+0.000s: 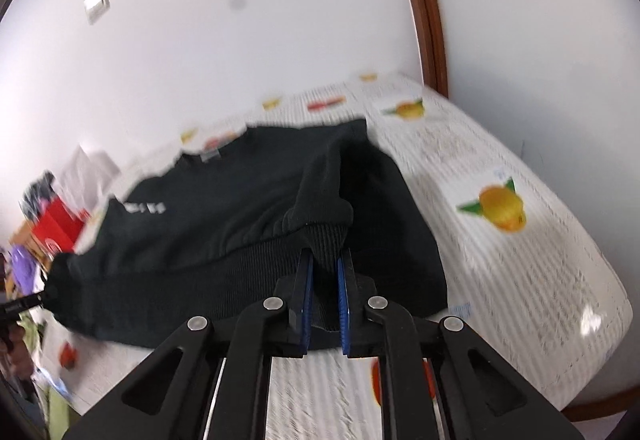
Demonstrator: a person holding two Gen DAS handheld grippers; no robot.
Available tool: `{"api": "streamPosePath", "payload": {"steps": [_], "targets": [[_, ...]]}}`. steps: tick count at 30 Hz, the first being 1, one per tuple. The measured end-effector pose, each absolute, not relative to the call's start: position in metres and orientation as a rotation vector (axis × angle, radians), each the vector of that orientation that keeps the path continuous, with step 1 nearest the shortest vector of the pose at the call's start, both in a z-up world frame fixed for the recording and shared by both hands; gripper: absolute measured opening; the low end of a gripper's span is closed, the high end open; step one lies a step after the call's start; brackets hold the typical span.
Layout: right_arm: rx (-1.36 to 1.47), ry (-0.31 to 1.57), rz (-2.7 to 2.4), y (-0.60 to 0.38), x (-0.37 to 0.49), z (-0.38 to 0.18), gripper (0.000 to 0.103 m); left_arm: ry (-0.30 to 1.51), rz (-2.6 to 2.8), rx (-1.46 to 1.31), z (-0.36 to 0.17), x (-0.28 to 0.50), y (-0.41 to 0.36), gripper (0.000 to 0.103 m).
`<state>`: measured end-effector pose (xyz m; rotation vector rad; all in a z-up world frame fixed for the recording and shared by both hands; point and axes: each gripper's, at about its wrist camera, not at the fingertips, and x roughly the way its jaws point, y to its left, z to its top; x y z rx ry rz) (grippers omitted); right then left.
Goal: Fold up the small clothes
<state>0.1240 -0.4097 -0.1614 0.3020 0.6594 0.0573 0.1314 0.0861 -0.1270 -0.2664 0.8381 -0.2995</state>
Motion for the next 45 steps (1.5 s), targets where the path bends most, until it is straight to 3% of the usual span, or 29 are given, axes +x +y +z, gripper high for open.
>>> {"api": "streamPosePath", "payload": {"steps": [12,28,34,38,45], "targets": [[0.364,0.6,0.029,-0.404,0.178,-0.134,0.011,0.749,-0.258,-0.279,-0.101,0.171,0.089,0.007],[0.306,0.762,-0.069,-0.398,0.262,-0.182,0.011,0.857,-0.145,-0.215,-0.132,0.243,0.075,0.008],[0.245,0.805,-0.124,-0.391,0.272,-0.196,0.02,0.886,-0.158,-0.23,-0.142,0.251,0.078,0.014],[0.226,0.809,-0.128,-0.397,0.259,-0.189,0.028,0.903,-0.164,-0.234,-0.141,0.243,0.083,0.03],[0.218,0.797,-0.037,-0.392,0.218,-0.166,0.031,0.872,-0.214,-0.211,-0.139,0.209,0.084,0.035]]}}
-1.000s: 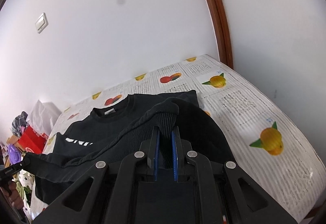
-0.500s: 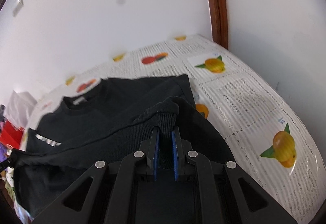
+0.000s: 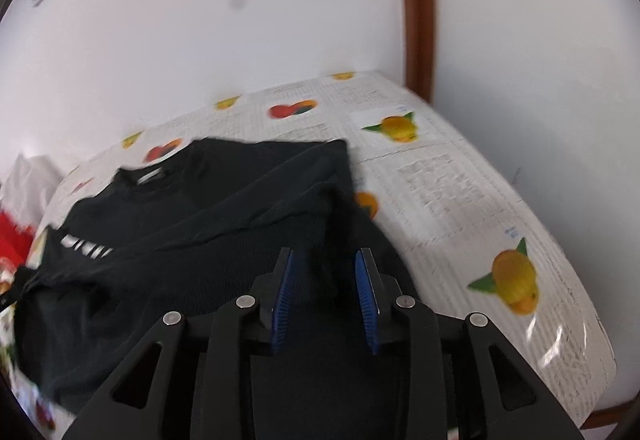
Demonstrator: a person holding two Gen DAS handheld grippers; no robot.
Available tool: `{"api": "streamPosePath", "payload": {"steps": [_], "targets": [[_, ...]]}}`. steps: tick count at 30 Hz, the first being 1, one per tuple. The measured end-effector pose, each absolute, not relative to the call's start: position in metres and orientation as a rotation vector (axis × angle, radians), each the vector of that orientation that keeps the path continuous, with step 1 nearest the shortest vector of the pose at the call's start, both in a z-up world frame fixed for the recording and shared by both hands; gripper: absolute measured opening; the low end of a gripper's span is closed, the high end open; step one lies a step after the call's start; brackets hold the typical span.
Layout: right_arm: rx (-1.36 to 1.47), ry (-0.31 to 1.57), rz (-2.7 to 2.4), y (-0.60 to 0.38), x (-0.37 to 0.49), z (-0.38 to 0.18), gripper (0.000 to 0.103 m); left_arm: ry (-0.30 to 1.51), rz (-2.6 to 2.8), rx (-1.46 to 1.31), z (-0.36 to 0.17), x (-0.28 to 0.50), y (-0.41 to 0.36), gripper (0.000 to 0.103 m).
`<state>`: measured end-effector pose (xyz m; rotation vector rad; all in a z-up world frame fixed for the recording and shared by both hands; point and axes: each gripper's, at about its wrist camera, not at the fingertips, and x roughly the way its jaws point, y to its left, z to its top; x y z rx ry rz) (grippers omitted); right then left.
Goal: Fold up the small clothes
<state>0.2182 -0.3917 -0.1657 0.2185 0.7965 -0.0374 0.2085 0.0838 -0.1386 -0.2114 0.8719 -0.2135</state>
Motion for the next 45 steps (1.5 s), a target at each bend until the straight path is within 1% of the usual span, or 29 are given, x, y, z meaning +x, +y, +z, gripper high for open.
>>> {"api": "streamPosePath", "payload": {"steps": [5,9,13,19,24,27,30,31,34,41,42,43,44,45], "targets": [[0.154,0.847,0.08,-0.363,0.208,-0.173,0.031,0.902,-0.274,-0.16,-0.144,0.195,0.07,0.035],[0.131,0.938,0.07,-0.351,0.223,-0.199,0.031,0.92,-0.324,-0.124,-0.15,0.191,0.053,0.035],[0.131,0.922,0.047,-0.348,0.236,-0.203,0.031,0.934,-0.292,-0.115,-0.159,0.206,0.042,0.035],[0.164,0.911,0.036,-0.347,0.271,-0.198,0.031,0.879,-0.236,-0.043,-0.158,0.238,0.027,0.035],[0.247,0.878,-0.035,-0.369,0.312,-0.191,0.031,0.836,-0.135,-0.049,-0.145,0.269,0.042,0.035],[0.291,0.911,0.0,-0.382,0.332,-0.189,0.03,0.85,-0.088,-0.071,-0.143,0.285,0.059,0.034],[0.214,0.891,-0.026,-0.385,0.336,-0.179,0.031,0.84,-0.074,-0.113,-0.138,0.287,0.077,0.035],[0.162,0.868,-0.051,-0.385,0.335,-0.174,0.033,0.836,-0.066,-0.109,-0.137,0.287,0.082,0.035],[0.102,0.814,-0.078,-0.39,0.335,-0.167,0.046,0.856,-0.063,-0.103,-0.14,0.29,0.092,0.035],[0.101,0.946,0.01,-0.392,0.363,-0.197,0.048,0.927,-0.126,-0.072,-0.157,0.31,0.083,0.035],[0.1,0.951,0.01,-0.39,0.367,-0.201,0.048,0.943,-0.117,-0.07,-0.16,0.312,0.081,0.033],[0.099,0.948,0.015,-0.39,0.368,-0.203,0.048,0.953,-0.099,-0.08,-0.163,0.314,0.081,0.029],[0.094,0.946,0.019,-0.389,0.369,-0.204,0.047,0.949,-0.091,-0.093,-0.164,0.314,0.08,0.017],[0.087,0.946,0.019,-0.388,0.37,-0.204,0.046,0.941,-0.085,-0.085,-0.162,0.313,0.079,0.015]]}}
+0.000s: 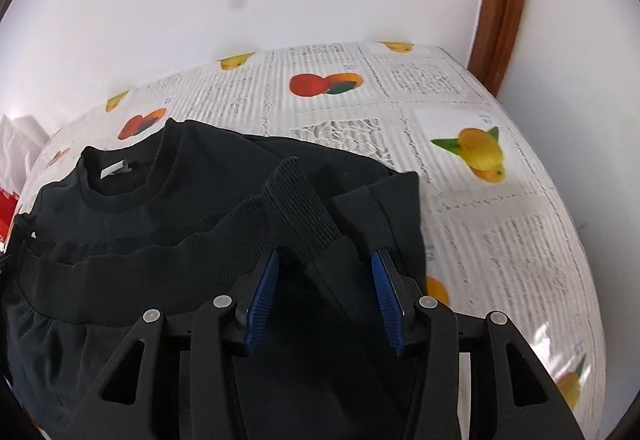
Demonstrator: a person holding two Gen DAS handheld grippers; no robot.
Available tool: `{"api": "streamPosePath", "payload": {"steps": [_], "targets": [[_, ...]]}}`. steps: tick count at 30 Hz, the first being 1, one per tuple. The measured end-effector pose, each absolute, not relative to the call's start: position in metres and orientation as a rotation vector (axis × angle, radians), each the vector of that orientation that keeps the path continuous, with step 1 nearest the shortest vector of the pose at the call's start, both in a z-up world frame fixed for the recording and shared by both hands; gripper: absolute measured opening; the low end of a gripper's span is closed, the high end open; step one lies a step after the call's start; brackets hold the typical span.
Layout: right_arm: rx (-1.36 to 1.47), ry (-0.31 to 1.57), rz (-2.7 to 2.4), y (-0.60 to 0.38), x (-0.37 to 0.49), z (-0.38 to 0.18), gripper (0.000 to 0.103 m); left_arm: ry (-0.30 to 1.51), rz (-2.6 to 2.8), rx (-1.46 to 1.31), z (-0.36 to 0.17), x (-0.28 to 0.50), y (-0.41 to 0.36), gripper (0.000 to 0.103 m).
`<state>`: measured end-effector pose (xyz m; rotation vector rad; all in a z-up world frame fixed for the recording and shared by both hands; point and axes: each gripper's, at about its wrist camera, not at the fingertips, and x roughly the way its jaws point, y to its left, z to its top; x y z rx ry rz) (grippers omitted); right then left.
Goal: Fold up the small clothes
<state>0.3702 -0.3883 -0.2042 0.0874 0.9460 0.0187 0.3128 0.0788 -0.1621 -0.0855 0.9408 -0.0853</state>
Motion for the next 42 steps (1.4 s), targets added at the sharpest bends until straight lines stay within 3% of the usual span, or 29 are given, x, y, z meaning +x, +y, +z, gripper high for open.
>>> {"api": "streamPosePath", "payload": {"steps": [2,5,8,12,19,22,26,31,42], "targets": [[0.07,0.938,0.027,-0.385,0.369,-0.202,0.027,0.891,-0.094,-0.08,-0.15,0.305,0.076,0.012],[0.029,0.901,0.036,-0.379,0.364,-0.195,0.015,0.788,-0.096,-0.119,-0.127,0.296,0.077,0.011],[0.062,0.793,0.07,-0.386,0.349,-0.173,0.012,0.701,-0.081,-0.129,-0.113,0.294,0.074,0.011],[0.157,0.657,0.074,-0.406,0.332,-0.147,0.012,0.732,-0.029,-0.102,-0.128,0.312,0.072,0.011],[0.1,0.837,-0.002,-0.397,0.369,-0.193,0.014,0.79,-0.004,-0.08,-0.156,0.327,0.069,0.011],[0.077,0.884,-0.026,-0.397,0.373,-0.204,0.019,0.804,-0.003,-0.076,-0.16,0.328,0.068,0.012],[0.069,0.857,-0.061,-0.406,0.357,-0.194,0.038,0.83,-0.003,-0.071,-0.163,0.328,0.068,0.015],[-0.055,0.863,-0.118,-0.409,0.322,-0.199,0.038,0.852,-0.002,-0.064,-0.163,0.323,0.07,0.017],[0.01,0.834,-0.141,-0.404,0.248,-0.179,0.04,0.915,0.028,-0.041,-0.163,0.262,0.087,0.024]]}}
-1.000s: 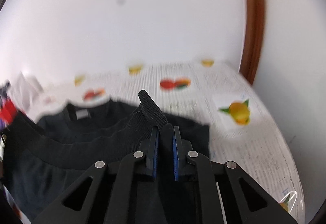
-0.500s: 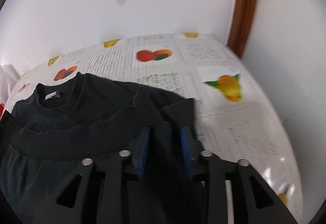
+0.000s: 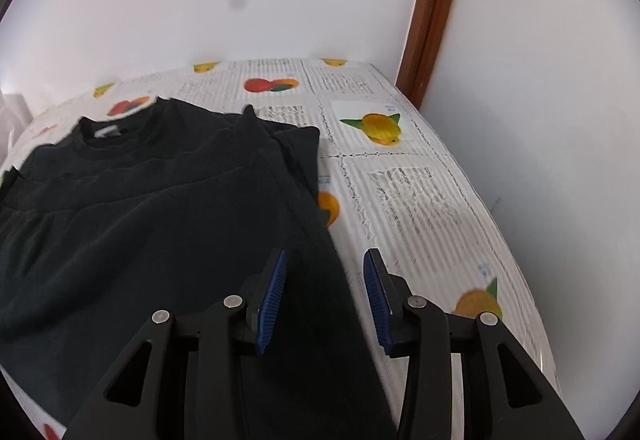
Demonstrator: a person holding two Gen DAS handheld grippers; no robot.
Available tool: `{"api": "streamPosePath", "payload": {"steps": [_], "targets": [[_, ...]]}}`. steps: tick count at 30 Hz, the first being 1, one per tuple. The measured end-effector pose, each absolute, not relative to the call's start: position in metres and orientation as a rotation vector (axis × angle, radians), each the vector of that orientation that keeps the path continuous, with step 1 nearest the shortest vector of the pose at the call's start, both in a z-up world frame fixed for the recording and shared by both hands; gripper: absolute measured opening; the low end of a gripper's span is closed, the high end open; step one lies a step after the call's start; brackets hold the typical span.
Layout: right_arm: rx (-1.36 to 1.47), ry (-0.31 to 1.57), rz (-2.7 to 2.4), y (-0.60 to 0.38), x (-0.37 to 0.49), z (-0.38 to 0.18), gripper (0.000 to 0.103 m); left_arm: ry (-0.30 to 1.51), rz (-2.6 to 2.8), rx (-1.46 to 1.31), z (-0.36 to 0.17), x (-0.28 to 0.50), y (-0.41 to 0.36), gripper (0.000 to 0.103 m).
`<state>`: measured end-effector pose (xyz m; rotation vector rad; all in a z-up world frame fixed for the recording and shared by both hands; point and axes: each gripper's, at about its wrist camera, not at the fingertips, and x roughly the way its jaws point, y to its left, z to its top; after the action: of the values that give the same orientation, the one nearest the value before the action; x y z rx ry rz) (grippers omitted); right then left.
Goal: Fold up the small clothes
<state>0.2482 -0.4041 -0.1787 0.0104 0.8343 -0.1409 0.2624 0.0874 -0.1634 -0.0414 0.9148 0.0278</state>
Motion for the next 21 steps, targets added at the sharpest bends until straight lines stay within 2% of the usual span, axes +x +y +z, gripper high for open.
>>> {"api": "streamPosePath", "payload": {"steps": [11,21], "targets": [[0.004,0.783,0.06,-0.281,0.214,-0.146,0.046,0.928,0.018,-0.091,-0.171,0.16,0.123,0.026],[-0.116,0.809,0.286,-0.137,0.189,-0.163,0.048,0.938,0.019,-0.147,-0.176,0.091,0.15,0.026]]}}
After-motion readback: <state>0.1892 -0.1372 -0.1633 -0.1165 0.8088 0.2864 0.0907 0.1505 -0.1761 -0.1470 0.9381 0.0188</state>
